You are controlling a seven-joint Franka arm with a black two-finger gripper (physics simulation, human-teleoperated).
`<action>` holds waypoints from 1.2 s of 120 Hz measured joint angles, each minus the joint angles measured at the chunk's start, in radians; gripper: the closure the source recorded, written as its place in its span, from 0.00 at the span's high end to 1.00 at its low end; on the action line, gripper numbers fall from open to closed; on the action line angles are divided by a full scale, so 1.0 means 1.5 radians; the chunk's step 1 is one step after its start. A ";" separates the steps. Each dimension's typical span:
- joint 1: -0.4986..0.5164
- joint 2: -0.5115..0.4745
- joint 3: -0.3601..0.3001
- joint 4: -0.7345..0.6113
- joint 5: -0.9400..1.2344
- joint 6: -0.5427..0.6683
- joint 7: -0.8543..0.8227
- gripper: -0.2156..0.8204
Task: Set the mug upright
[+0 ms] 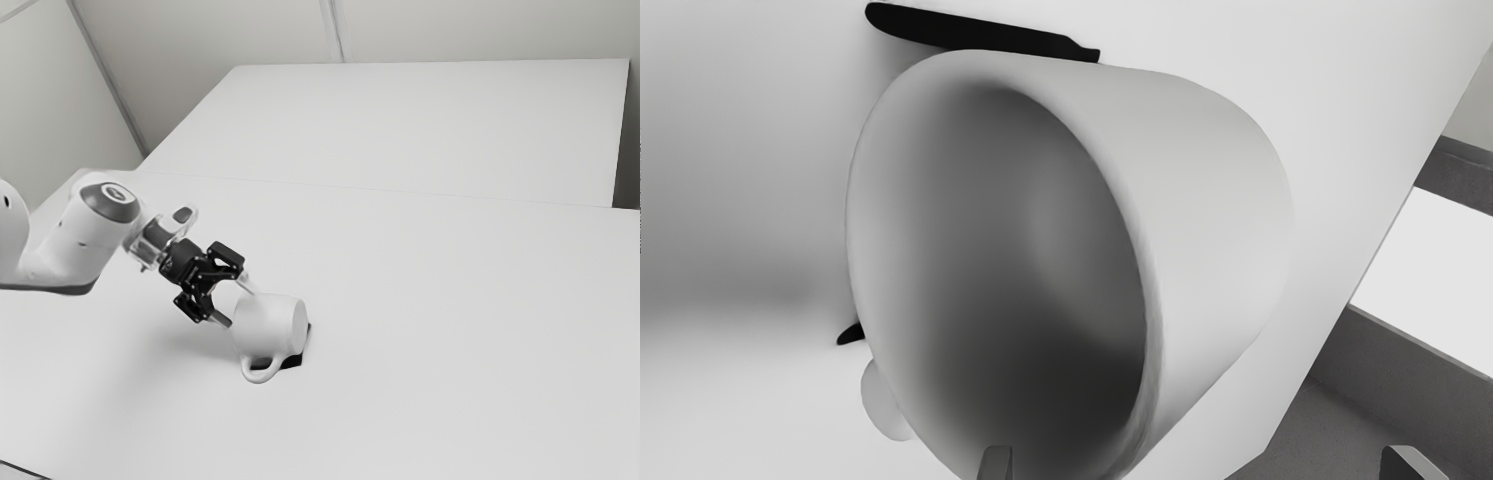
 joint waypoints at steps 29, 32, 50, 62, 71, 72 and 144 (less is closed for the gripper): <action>-0.001 0.002 0.000 -0.019 -0.035 0.031 0.001 0.79; -0.004 0.003 0.001 -0.020 -0.039 0.036 0.001 0.79; -0.021 0.003 0.000 -0.029 -0.065 0.060 -0.009 0.79; -0.026 0.004 0.000 -0.044 -0.080 0.074 -0.016 0.79; -0.027 0.006 0.000 -0.047 -0.085 0.084 -0.021 0.73; -0.027 0.006 0.000 -0.047 -0.085 0.085 -0.022 0.72; -0.068 -0.018 -0.004 -0.039 -0.080 0.184 -0.079 0.13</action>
